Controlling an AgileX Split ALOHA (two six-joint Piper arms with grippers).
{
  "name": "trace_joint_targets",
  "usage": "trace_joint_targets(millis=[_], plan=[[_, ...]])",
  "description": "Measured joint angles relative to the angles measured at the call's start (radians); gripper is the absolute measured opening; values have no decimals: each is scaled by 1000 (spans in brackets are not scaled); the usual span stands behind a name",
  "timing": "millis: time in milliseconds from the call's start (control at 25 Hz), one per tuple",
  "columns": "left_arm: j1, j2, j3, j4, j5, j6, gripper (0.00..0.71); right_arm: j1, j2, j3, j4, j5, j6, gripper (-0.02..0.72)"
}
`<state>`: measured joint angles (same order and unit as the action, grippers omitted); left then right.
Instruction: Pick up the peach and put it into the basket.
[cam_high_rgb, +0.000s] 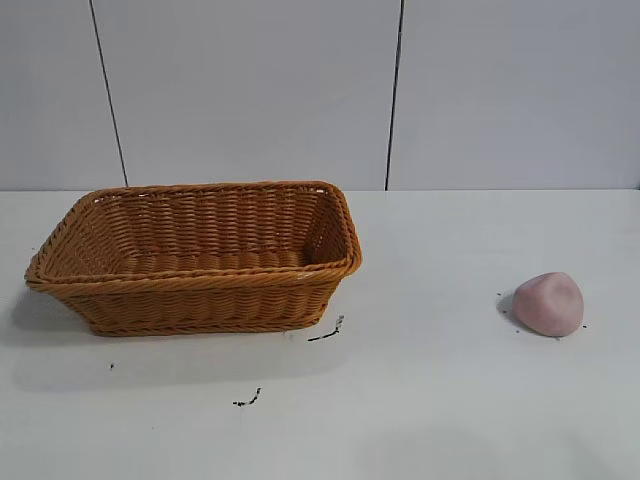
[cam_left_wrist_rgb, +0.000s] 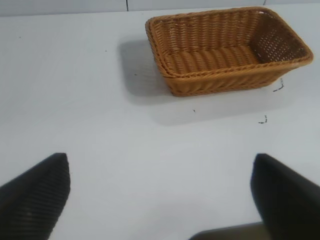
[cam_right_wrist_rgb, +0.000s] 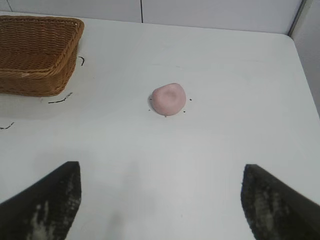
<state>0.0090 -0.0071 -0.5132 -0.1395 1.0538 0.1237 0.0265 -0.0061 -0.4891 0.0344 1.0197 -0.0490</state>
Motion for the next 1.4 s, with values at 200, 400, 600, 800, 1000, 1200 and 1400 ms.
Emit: trace_joint_targets(millis=[200, 400, 600, 800, 1000, 1200, 1400], plan=[[0, 0, 0, 0, 0, 0, 694, 0, 0, 0, 0, 0, 0, 601], [0, 0, 0, 0, 0, 0, 694, 0, 57, -10, 4, -5, 0, 601], [0, 0, 0, 0, 0, 0, 694, 0, 344, -110, 37, -66, 0, 601], [0, 0, 0, 0, 0, 0, 694, 0, 748, -277, 38, -77, 0, 601], [0, 0, 0, 0, 0, 0, 694, 0, 1168, -493, 38, -51, 1, 601], [0, 0, 0, 0, 0, 0, 694, 0, 1530, -729, 38, 3, 6, 601], [0, 0, 0, 0, 0, 0, 694, 0, 1799, -887, 38, 7, 7, 601]])
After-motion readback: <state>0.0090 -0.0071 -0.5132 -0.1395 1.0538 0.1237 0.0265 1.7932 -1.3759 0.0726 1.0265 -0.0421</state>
